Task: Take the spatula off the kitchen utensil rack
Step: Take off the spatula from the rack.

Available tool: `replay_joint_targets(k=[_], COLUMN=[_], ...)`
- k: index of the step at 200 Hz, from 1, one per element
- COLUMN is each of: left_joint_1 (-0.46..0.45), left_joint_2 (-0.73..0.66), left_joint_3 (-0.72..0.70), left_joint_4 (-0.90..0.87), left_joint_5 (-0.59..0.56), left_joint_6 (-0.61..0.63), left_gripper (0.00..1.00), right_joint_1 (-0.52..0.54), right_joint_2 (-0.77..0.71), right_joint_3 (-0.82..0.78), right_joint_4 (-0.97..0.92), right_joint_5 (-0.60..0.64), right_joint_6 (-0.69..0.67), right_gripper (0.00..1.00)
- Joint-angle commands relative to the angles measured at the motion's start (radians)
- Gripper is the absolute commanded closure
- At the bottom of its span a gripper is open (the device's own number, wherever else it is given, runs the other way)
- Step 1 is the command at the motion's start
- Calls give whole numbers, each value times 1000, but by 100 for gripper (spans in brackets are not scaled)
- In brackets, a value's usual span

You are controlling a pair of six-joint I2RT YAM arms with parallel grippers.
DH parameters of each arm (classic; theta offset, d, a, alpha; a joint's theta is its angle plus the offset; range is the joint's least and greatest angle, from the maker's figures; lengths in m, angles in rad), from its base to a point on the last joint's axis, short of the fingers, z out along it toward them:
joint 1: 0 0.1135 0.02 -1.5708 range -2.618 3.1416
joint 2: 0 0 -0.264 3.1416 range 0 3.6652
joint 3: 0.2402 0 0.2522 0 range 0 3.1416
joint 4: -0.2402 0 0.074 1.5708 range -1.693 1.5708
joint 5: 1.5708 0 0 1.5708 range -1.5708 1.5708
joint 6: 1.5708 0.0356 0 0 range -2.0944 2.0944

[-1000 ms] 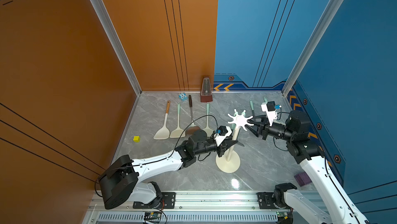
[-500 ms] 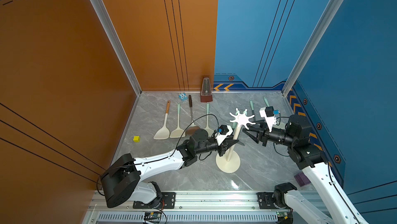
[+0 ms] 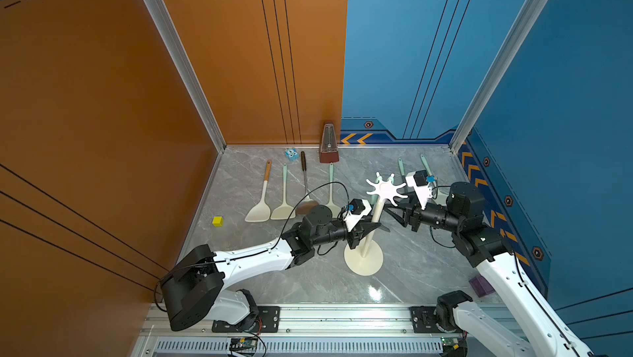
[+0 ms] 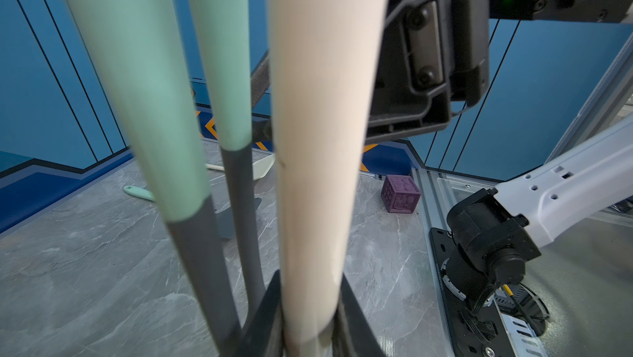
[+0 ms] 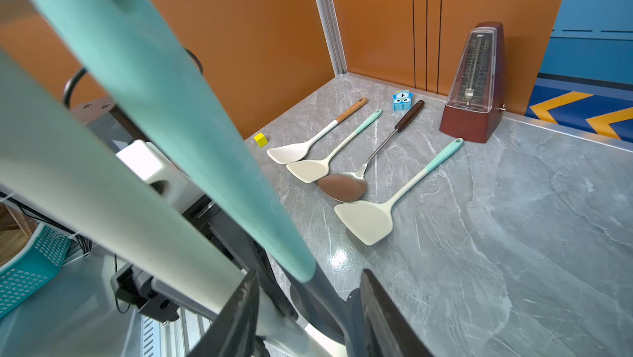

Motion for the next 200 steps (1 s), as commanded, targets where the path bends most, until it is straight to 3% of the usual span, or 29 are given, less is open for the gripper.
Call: replay_joint_targets(k=[1,94,200], left_joint_1=[-10,-12,-12], left_joint_2=[54,50,57], left_joint_3=[-30,-32,-32], left_joint_4=[-220,-222,-229], left_joint_5=[24,20,18], left_joint_6=[-32,-30,-28], left_gripper=[83,83,83], right_joint_1=[8,15,9], right_joint_2=[12,78,42], right_joint_3=[-13,-46,-38], right_joint_4=[48,149,146], right_joint_5=[9,16,83], right_joint_6=[-17,-6,-18], right_gripper=[53,62,83])
